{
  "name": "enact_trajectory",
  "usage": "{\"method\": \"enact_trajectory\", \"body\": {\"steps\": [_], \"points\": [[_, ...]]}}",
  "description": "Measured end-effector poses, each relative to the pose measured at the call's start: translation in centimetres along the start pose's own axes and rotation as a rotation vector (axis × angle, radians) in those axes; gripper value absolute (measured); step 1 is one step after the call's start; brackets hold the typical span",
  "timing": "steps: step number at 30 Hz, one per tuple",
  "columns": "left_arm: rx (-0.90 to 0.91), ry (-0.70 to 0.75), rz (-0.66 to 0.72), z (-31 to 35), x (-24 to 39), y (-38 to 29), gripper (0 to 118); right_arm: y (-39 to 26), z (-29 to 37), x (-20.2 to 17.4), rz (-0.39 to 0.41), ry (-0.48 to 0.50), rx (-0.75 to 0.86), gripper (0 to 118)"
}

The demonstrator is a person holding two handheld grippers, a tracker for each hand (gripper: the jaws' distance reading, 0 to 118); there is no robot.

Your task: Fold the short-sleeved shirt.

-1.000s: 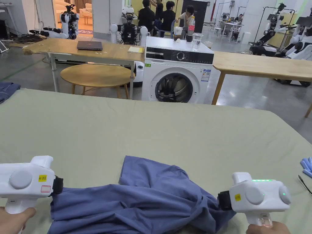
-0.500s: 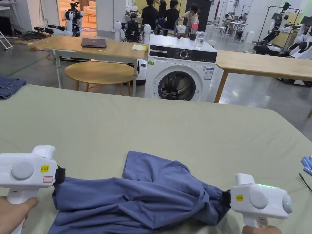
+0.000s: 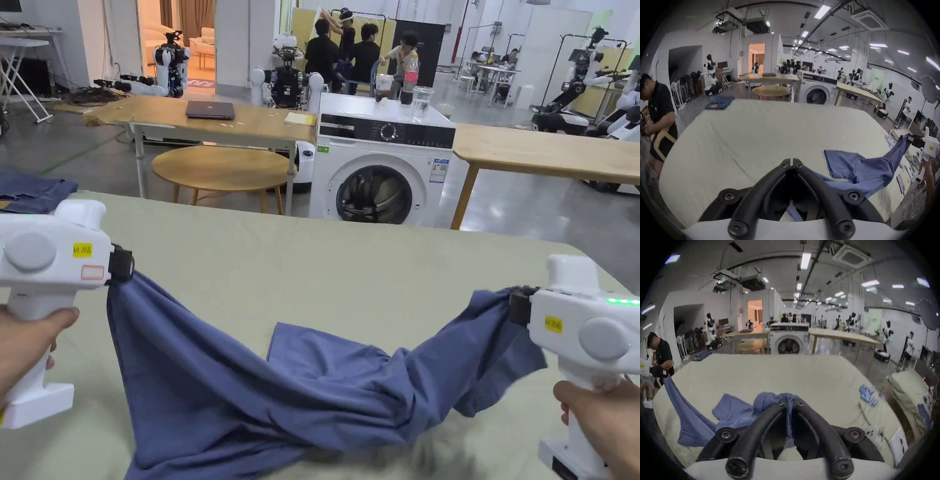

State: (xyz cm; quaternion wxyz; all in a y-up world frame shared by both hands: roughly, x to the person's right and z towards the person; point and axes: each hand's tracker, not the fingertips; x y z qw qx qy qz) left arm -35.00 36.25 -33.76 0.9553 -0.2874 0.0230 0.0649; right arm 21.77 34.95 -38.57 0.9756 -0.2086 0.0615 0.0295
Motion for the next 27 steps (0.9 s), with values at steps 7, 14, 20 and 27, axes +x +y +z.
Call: {"method": "enact_trajectory", "body": {"steps": [7,14,20,27], "points": [[0.119,0.070,-0.013,3.5,-2.1,8.3,0,7.5,1.2,-0.2,0.049,-0.063,0.123,4],[0.182,0.136,0.003,5.0,-4.2,15.2,0,14.7,0.8,0.9,0.056,-0.140,0.202,4],[0.261,0.161,0.059,5.5,-5.5,19.1,0,19.2,-0.5,3.0,0.020,-0.193,0.227,4],[0.325,0.147,0.085,5.5,-5.0,21.2,0,21.4,-1.7,4.6,-0.032,-0.263,0.245,4]]}}
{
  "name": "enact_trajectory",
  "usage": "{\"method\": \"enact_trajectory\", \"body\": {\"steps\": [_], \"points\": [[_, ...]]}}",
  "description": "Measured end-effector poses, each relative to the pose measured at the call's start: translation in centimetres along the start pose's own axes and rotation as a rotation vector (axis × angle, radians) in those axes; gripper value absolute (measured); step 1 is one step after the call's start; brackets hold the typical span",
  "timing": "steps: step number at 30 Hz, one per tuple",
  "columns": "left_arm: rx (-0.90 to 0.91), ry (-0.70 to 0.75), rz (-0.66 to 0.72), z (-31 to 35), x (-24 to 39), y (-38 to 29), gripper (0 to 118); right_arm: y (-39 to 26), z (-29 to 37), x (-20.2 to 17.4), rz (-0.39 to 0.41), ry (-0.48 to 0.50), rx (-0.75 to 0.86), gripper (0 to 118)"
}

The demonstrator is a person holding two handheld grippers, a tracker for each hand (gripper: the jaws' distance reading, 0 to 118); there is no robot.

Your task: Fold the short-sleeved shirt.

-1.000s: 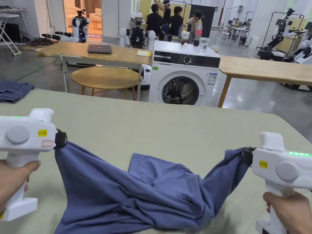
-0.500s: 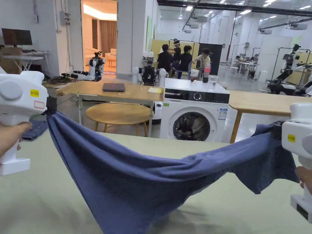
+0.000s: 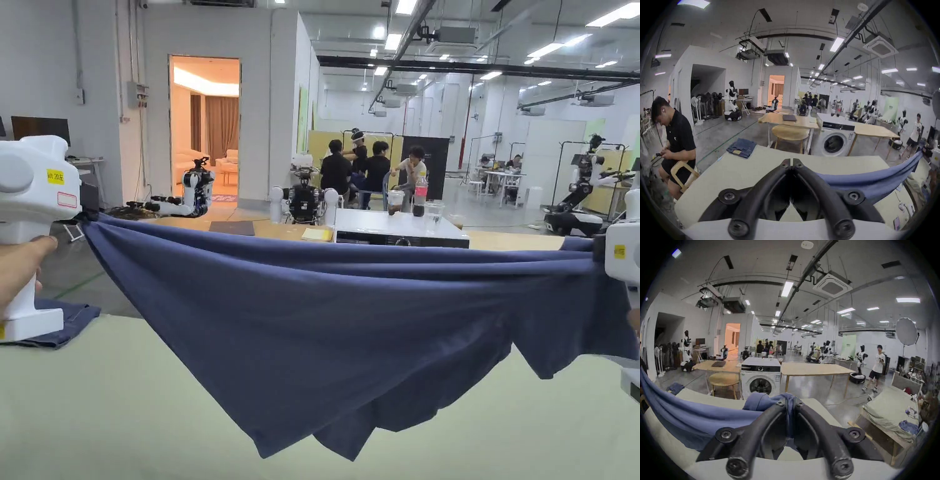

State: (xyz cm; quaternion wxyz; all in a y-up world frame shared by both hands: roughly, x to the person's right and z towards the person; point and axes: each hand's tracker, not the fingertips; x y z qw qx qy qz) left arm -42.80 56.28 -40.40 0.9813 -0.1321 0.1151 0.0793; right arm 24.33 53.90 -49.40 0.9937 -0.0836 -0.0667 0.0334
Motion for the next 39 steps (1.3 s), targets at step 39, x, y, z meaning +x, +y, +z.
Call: {"method": "enact_trajectory", "body": {"steps": [39], "points": [[-0.397,-0.012,-0.011,12.3,-4.9,-37.6,0,-31.3,12.6,1.0,0.199,0.046,-0.387,4]]}}
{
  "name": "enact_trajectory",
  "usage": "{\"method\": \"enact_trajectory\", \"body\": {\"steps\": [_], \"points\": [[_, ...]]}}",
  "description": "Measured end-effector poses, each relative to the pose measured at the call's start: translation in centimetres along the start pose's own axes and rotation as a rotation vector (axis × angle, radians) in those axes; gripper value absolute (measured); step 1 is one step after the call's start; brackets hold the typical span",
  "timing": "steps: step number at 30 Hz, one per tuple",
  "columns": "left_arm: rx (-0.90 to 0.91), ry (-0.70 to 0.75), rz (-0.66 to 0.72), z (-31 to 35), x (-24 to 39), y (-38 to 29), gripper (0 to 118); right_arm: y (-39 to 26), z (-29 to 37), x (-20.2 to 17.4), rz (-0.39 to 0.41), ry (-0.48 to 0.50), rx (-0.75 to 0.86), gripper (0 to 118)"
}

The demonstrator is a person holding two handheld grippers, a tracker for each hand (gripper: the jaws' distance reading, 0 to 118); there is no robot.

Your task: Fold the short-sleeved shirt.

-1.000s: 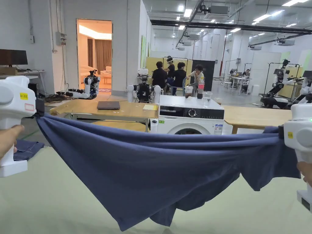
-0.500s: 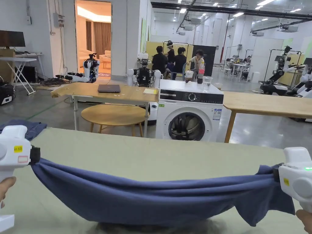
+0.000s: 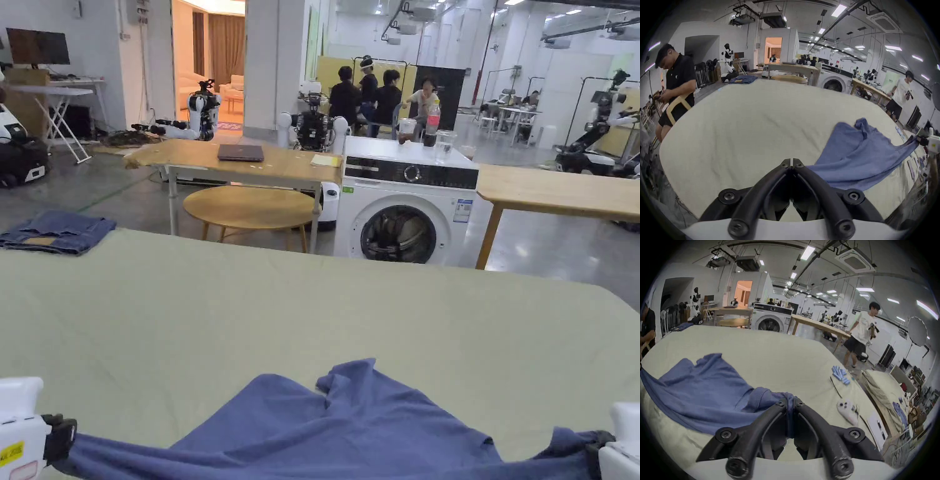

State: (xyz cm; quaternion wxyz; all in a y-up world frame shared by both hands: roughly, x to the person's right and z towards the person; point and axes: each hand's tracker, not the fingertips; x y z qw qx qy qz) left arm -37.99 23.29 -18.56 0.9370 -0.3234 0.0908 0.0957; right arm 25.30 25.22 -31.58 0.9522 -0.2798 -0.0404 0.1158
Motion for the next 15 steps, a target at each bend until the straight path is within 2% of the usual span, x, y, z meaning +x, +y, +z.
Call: {"method": "enact_trajectory", "body": {"steps": [4,9,10,12,13,15], "points": [[-0.035,0.042,-0.023,-0.3,-0.3,-2.4,0,-2.3,-0.6,-0.1,0.000,-0.023,-0.029,4],[-0.059,0.049,-0.015,-0.7,-0.7,-2.8,0,-2.8,-0.9,0.0,-0.048,-0.025,-0.029,9],[-0.055,0.057,-0.021,-0.7,-0.6,-2.6,4,-2.6,-0.7,-0.1,-0.058,-0.029,-0.022,24],[-0.035,0.099,-0.051,-0.2,-0.1,-2.3,21,-2.6,0.0,-0.8,-0.073,-0.037,0.000,51],[-0.027,0.107,-0.060,0.1,0.2,-2.1,29,-2.4,0.4,-1.1,-0.086,-0.032,0.023,55],[-0.009,0.099,-0.056,0.6,0.8,-1.9,44,-1.8,1.0,-1.9,-0.084,-0.025,0.060,55]]}}
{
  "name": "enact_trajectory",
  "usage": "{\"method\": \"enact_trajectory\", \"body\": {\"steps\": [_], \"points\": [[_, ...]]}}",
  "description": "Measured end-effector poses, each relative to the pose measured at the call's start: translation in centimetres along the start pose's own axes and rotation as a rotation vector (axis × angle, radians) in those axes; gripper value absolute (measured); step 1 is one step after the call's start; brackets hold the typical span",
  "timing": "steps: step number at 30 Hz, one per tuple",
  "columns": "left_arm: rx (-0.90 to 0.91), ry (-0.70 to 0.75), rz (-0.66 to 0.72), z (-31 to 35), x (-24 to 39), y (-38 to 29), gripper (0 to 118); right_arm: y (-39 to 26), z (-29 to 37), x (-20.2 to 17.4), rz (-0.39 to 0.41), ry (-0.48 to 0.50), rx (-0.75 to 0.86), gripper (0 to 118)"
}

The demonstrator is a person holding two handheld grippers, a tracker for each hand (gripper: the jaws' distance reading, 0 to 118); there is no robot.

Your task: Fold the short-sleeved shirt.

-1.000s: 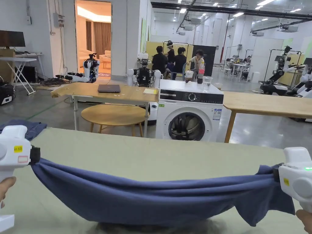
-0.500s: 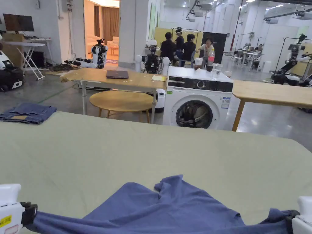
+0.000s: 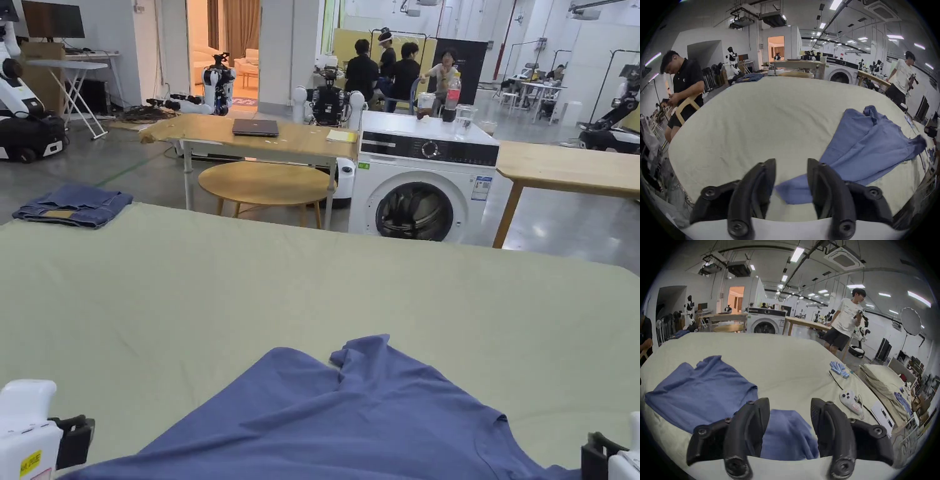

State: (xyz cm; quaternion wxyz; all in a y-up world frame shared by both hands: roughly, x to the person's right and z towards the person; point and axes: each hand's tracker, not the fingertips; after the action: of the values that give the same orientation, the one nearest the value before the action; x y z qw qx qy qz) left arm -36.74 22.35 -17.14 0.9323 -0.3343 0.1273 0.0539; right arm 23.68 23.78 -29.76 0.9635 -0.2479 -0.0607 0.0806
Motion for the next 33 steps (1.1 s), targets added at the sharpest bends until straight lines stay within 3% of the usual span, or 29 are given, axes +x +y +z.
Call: {"method": "enact_trajectory", "body": {"steps": [5,13,15,16,17,19,27,33], "points": [[0.066,-0.058,0.008,0.8,2.6,0.6,47,1.0,1.9,-3.9,-0.014,0.080,0.096,55],[0.268,-0.139,-0.089,1.2,9.4,2.3,46,2.4,4.4,-10.9,-0.060,0.183,0.260,53],[0.312,-0.142,-0.108,1.7,11.4,2.7,33,2.8,4.8,-12.1,-0.059,0.210,0.276,39],[0.332,-0.123,-0.116,1.8,12.3,2.9,18,2.8,5.0,-12.6,-0.071,0.231,0.291,21],[0.342,-0.121,-0.120,1.9,13.0,3.1,9,2.9,5.3,-13.2,-0.072,0.224,0.293,12],[0.369,-0.111,-0.128,2.2,14.2,3.3,0,2.9,5.6,-14.0,-0.085,0.226,0.315,0],[0.351,-0.113,-0.088,2.5,14.2,4.4,0,3.1,5.8,-15.2,-0.081,0.284,0.309,0],[0.182,-0.119,-0.015,2.4,8.6,4.0,0,3.3,5.4,-15.8,-0.054,0.314,0.289,0]]}}
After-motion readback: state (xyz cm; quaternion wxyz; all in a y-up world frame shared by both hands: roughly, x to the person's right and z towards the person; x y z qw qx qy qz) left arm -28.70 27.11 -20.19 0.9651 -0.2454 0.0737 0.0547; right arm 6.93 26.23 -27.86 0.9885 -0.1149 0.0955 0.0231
